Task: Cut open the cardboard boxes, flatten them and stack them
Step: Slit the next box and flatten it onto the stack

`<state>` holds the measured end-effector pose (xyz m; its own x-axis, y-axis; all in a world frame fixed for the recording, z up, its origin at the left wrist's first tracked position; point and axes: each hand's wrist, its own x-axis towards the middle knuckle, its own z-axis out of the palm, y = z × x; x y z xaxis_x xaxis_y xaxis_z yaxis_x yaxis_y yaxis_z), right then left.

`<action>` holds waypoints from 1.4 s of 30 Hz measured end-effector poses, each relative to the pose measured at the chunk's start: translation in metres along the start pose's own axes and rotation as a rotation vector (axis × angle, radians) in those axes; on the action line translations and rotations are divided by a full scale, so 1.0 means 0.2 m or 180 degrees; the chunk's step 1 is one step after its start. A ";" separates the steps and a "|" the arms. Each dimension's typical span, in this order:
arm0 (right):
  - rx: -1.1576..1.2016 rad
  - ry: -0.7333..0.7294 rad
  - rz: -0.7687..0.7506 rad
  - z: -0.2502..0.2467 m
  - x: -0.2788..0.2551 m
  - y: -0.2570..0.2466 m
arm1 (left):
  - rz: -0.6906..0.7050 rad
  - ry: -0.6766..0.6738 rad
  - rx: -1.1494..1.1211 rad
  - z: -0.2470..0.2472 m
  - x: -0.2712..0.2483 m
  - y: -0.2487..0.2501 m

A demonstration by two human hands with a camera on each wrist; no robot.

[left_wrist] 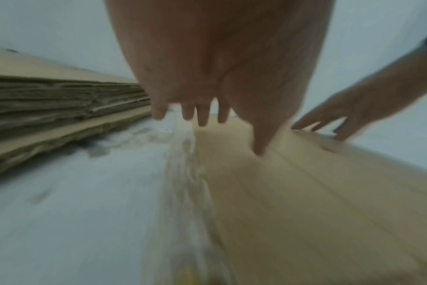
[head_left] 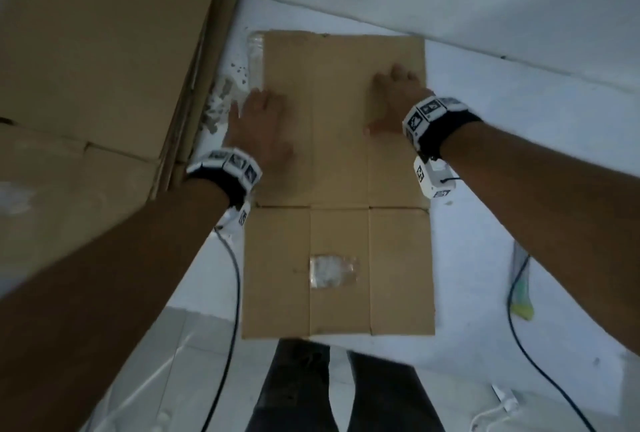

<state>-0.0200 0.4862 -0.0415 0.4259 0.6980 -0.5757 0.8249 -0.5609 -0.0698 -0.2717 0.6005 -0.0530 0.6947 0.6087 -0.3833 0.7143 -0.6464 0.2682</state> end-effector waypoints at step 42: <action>0.4232 0.0421 0.0186 0.34 -1.43 -0.37 | -0.1281 0.1847 -0.0789 -0.46 -1.61 0.13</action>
<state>-0.2276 0.2972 0.0726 0.5429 0.6535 -0.5275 -0.1494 -0.5429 -0.8264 -0.4693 0.4291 0.1590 0.2596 0.9656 0.0157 0.8732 -0.2416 0.4233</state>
